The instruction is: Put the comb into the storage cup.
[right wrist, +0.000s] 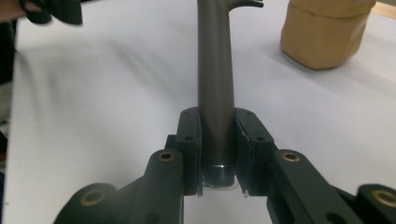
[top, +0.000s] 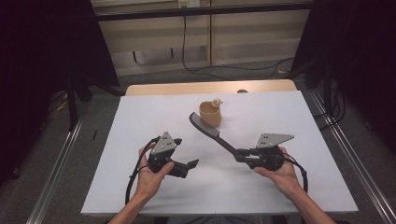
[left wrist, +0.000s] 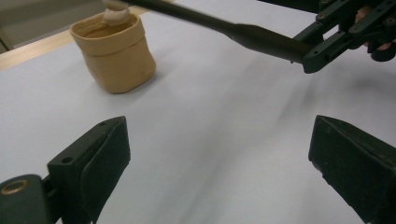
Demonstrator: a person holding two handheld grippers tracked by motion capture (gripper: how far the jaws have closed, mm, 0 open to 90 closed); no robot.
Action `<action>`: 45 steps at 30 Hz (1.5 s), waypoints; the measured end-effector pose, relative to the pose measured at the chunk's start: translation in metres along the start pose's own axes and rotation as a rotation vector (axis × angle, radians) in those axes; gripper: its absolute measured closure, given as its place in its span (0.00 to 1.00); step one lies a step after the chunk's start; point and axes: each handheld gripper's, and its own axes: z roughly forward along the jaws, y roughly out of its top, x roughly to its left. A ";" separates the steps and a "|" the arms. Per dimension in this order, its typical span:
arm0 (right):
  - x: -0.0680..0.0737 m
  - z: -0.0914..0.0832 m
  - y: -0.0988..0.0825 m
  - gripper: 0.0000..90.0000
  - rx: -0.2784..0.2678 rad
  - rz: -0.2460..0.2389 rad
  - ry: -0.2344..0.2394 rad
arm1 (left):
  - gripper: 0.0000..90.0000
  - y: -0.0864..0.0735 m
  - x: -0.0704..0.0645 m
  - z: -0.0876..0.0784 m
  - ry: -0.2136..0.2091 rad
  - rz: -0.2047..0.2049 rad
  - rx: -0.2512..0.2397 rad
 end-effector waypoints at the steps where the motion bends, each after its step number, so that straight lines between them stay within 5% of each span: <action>1: 0.000 0.000 0.000 0.81 -0.005 0.006 0.016 | 0.07 0.000 0.000 0.000 0.008 0.018 0.004; 3: 0.001 0.000 0.000 0.81 -0.018 0.010 0.025 | 0.07 -0.002 -0.001 0.001 0.008 -0.009 -0.010; 10: 0.005 0.002 -0.002 0.81 -0.086 0.030 0.071 | 0.06 -0.005 -0.001 0.002 0.006 -0.007 -0.015; 23: 0.009 0.004 -0.003 0.81 -0.198 0.009 0.073 | 0.08 0.000 0.000 0.003 0.007 -0.027 -0.131; 29: 0.011 0.004 -0.002 0.81 -0.237 0.006 0.081 | 0.10 0.006 -0.002 0.005 -0.032 0.020 -0.203; 38: 0.012 0.003 -0.002 0.81 -0.292 -0.022 0.090 | 0.06 0.015 -0.011 0.012 -0.140 0.003 -0.292; 45: 0.013 0.002 -0.002 0.81 -0.314 -0.033 0.101 | 0.05 0.026 -0.014 0.026 -0.205 -0.025 -0.294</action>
